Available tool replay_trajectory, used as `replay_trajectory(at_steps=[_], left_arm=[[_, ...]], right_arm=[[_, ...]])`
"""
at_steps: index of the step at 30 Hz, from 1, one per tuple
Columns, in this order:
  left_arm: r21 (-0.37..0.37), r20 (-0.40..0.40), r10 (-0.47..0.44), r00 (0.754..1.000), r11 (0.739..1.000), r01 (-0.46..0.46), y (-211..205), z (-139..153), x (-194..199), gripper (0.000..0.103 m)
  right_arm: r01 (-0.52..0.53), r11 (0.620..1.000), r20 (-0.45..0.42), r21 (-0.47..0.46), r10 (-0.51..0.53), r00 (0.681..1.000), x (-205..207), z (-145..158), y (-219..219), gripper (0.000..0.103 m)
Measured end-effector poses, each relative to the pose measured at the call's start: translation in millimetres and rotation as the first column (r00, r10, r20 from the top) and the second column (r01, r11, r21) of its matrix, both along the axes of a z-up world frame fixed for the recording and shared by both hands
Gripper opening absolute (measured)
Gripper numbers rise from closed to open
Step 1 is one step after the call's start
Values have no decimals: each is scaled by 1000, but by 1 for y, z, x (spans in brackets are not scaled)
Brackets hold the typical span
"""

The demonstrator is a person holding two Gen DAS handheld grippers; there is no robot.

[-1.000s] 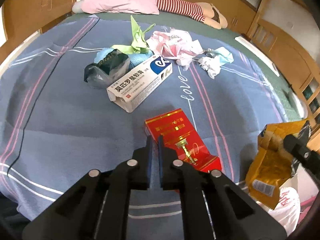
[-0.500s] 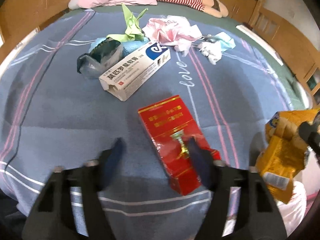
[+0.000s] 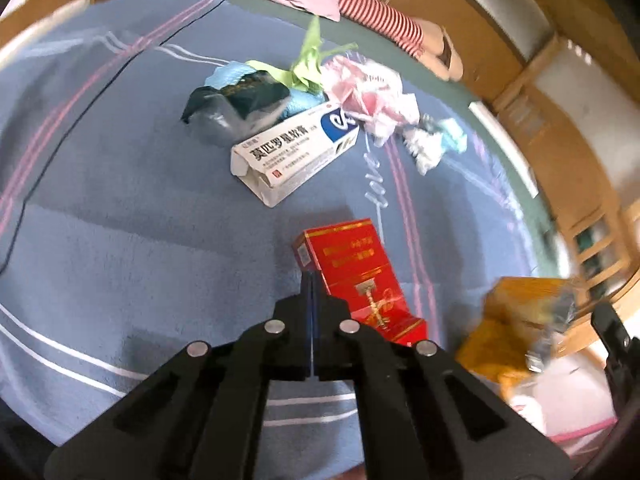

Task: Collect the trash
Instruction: 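Close the left tool on the red cigarette box and lift it, then drop the yellow chip bag and red box into the trash bag with both tools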

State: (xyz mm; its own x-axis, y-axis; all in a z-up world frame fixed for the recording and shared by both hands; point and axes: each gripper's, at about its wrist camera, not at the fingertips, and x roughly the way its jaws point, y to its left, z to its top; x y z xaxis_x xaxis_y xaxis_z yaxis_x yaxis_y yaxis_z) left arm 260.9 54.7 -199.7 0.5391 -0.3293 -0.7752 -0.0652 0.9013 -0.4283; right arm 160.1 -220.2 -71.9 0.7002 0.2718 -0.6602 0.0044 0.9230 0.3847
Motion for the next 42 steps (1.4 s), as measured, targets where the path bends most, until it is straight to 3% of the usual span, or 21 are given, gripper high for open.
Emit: replay_trajectory(at_steps=[4,7,10,11,12,13,14,18,19,20,21,24,27,29,31,34,35,37,38,40,42], left_arm=[[-94,60,13,998,996,-7,12,10,-9,1],[-102,78,14,997,995,-6,13,14,-13,1],[-133,14,30,999,991,-28,15,4,-12,1],[-138,1,54,999,989,-53,19,2,-12,3],[-151,-9,75,997,986,-76,24,1,-12,11],[-180,-16,105,994,978,-106,31,-1,-12,16],[-206,-19,130,991,970,-131,36,-2,-13,26],[-208,-25,133,991,969,-136,37,-3,-13,39],[-203,-25,123,992,971,-125,34,-3,-12,45],[-202,-25,118,993,972,-121,33,-3,-11,60],[-204,-25,113,993,972,-116,31,-4,-11,71],[-208,-48,60,997,976,-69,17,-6,-5,86],[-110,-71,-5,997,994,-3,-12,-11,4,95],[50,-89,-32,996,998,36,-40,-16,12,96],[190,-86,-30,996,981,46,-62,-16,18,96],[393,-110,-56,992,914,96,-91,-26,23,95],[425,-108,-55,993,900,97,-95,-30,22,94],[450,-76,-57,995,889,86,-96,-27,19,75],[457,-60,-78,995,884,97,-96,-23,17,61],[452,-37,-100,994,886,106,-90,-22,12,59],[393,-31,-89,996,915,94,-79,-19,7,58]], right_arm=[[-17,1000,46,5,16,999,-22,24,-10,3],[-24,1000,58,-18,25,998,-28,30,-13,3],[-35,995,-32,-92,33,999,-12,12,-3,14],[-52,995,-80,-86,45,996,0,-3,1,44],[-57,995,-111,-76,48,993,7,-13,3,82],[-44,997,-143,-58,35,989,19,-29,4,90],[-17,999,-161,-35,11,987,31,-44,5,91],[9,999,-311,48,6,950,73,-103,11,86],[11,998,-314,67,10,949,74,-108,13,68],[2,995,-328,99,30,944,77,-116,14,40],[3,991,-328,133,41,944,75,-117,13,36],[4,992,-266,130,31,963,57,-100,6,31],[43,993,-175,106,-24,984,28,-70,-19,31],[69,995,-122,69,-60,991,7,-50,-39,31],[98,995,-100,32,-94,991,-8,-40,-55,31],[127,992,-86,-9,-127,988,-24,-31,-70,31],[124,992,-78,-12,-124,989,-29,-27,-73,31],[94,995,-60,-14,-95,994,-36,-19,-74,31],[70,997,-48,-26,-71,996,-40,-14,-72,31],[15,998,-34,-57,-17,999,-48,-5,-68,31],[-53,991,-21,-122,51,999,-62,3,-57,31]])
